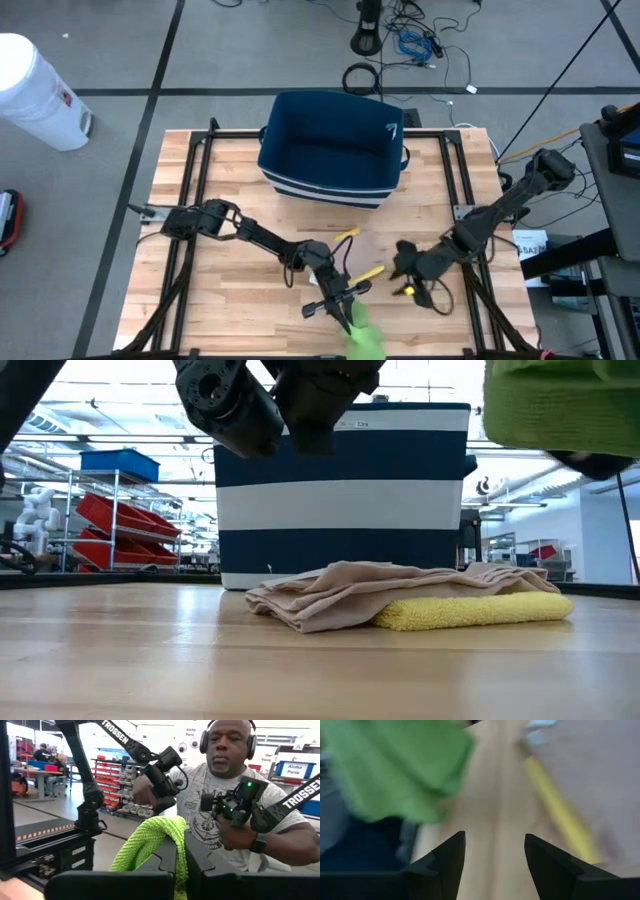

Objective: Fold towel
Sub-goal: Stack the folded green towel on the folded brown towel

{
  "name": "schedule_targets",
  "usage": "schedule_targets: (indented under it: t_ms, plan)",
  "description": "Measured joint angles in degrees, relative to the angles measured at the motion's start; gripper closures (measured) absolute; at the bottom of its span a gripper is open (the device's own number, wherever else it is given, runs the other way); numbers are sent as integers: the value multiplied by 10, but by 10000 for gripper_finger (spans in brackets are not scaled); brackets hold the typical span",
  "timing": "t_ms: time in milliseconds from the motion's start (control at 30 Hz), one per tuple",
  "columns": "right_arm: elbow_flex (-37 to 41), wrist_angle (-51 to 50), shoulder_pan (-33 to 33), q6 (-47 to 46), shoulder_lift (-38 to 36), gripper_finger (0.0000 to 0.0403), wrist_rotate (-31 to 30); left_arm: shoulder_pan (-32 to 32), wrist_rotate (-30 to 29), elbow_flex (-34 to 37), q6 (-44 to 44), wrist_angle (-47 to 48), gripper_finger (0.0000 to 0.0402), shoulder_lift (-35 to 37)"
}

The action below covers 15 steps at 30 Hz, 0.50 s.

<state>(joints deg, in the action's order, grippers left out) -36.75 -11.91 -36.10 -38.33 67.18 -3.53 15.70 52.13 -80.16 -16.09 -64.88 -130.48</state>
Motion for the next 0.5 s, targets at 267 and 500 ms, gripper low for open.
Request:
schedule_targets:
  t_ms: [267, 500]
  plan:
    - [0, 68, -78, -62, 34, 211, 5, -19, -2, 0, 16, 8, 390, 0]
    - [0, 183, -101, -69, 104, 211, 8, -31, -16, 0, 36, 32, 390, 0]
